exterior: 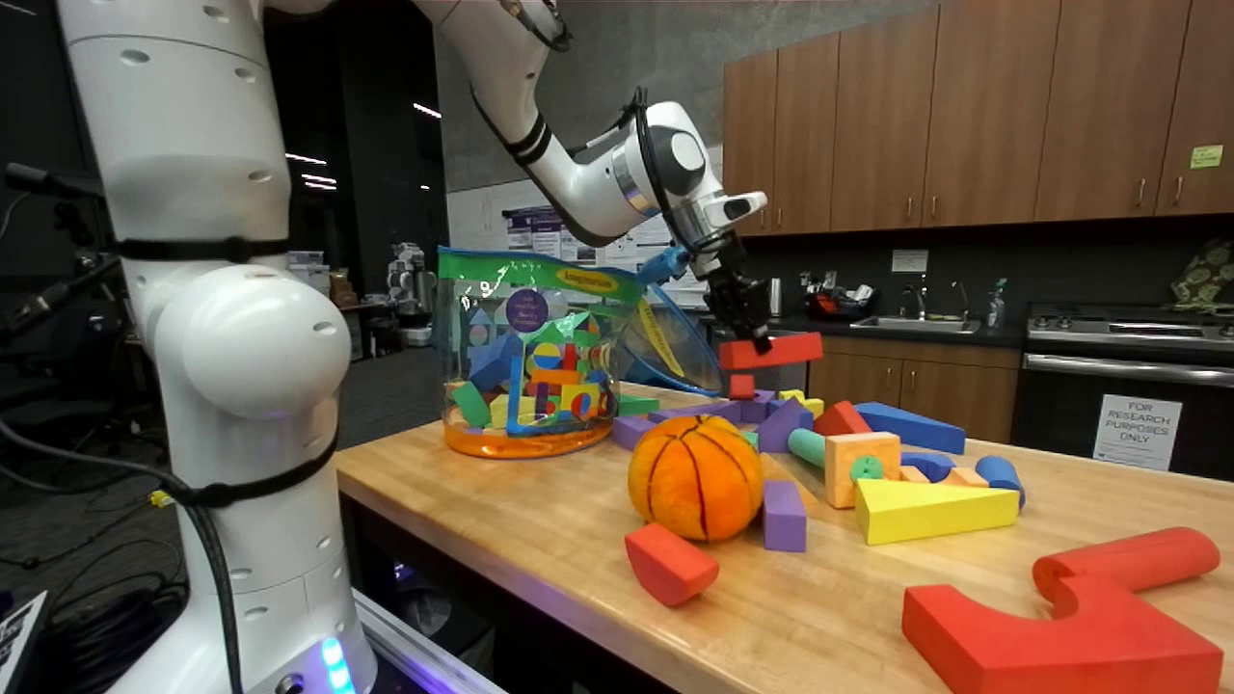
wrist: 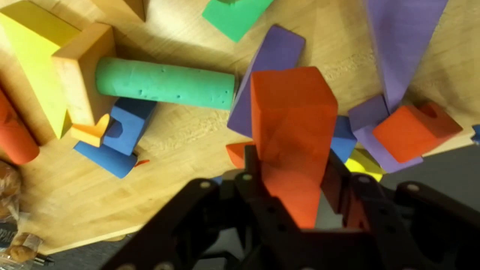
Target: Take the green cylinder out of the bag and put the blue block in the bag.
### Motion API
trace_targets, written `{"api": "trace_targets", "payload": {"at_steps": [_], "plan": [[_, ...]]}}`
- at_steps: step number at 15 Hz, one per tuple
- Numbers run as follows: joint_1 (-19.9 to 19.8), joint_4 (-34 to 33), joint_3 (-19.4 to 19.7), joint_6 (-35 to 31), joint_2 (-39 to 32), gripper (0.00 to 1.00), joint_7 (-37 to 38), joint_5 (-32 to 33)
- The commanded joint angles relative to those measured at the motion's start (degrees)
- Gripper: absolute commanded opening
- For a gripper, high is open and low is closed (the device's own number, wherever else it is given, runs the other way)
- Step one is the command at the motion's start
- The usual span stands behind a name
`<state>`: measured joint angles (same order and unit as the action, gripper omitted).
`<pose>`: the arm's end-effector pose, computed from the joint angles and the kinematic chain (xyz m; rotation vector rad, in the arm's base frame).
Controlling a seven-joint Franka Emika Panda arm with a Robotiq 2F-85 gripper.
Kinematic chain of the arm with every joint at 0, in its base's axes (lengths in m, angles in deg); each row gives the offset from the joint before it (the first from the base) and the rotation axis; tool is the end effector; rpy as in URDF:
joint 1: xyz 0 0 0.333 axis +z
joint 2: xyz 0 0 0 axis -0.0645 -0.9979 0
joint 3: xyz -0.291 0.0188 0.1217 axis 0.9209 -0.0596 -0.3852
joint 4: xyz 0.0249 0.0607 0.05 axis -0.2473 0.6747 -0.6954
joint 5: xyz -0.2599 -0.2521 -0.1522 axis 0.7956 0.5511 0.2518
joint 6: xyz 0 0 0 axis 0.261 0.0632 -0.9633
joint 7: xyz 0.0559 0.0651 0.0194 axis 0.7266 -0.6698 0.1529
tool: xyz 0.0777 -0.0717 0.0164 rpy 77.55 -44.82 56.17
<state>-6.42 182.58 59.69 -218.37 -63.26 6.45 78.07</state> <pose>0.5007 -0.1896 0.4203 2.6406 -0.9560 0.4895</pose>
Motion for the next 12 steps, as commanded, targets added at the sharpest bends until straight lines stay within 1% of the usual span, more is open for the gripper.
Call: {"api": "trace_targets", "payload": {"at_steps": [1,4,8,9,12], "plan": [[-0.75,0.63,-1.57,0.94,7.11,0.18,-0.48,-0.51],[-0.9,-1.43,-3.83,4.16,12.04,0.18,-1.14,-1.94],[-0.99,-5.19,-7.87,9.52,18.1,0.18,-1.31,-3.02],[-1.08,-6.0,-8.88,10.16,19.16,0.18,-1.35,-2.75],[-0.9,-6.95,-12.45,8.97,21.5,0.18,-1.96,-0.92]]}}
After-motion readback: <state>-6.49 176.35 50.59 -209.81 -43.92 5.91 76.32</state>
